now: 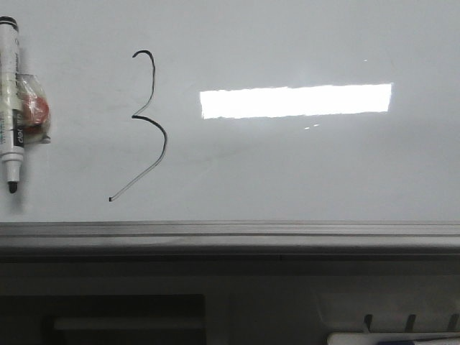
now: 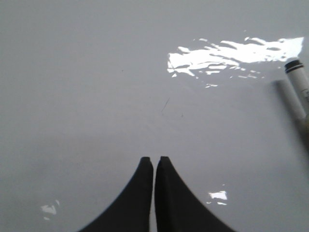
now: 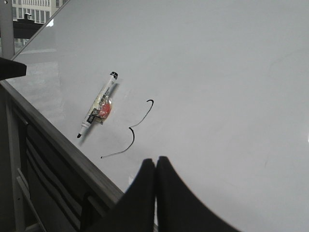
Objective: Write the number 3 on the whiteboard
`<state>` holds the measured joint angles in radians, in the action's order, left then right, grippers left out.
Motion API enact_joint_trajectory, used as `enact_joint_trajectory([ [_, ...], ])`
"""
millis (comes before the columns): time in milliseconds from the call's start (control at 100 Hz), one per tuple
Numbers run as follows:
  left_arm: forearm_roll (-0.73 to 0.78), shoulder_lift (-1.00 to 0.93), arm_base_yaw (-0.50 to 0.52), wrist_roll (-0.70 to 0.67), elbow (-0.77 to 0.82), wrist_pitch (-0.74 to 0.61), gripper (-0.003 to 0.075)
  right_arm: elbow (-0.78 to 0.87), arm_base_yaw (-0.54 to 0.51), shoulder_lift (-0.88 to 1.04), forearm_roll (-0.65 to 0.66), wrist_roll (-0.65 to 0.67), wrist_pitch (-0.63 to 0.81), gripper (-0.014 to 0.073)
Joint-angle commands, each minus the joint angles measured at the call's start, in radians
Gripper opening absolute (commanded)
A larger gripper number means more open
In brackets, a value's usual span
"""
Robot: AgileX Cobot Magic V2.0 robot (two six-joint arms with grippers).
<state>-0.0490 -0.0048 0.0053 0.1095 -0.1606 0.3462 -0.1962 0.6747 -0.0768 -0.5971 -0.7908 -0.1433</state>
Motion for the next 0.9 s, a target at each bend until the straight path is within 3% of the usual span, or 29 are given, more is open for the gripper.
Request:
enact_joint_trajectory([
  [0,-0.004,-0.022,0.006,-0.061,0.028,-0.131,-0.0020,-0.025,-0.005,-0.010,-0.010,-0.003,0.071,-0.0048],
  [300,0.124,-0.023,0.004,-0.255,0.158,-0.187,-0.0020,-0.025,-0.005,-0.010,-0.010,-0.003,0.073,-0.0048],
  [550,0.134,-0.023,-0.020,-0.262,0.174,-0.049,-0.0021,-0.025,-0.005,-0.010,-0.010,-0.003,0.073,-0.0048],
  [890,0.097,-0.023,-0.020,-0.262,0.172,-0.058,-0.0020,-0.025,-0.005,-0.010,-0.010,-0.003,0.073,-0.0048],
])
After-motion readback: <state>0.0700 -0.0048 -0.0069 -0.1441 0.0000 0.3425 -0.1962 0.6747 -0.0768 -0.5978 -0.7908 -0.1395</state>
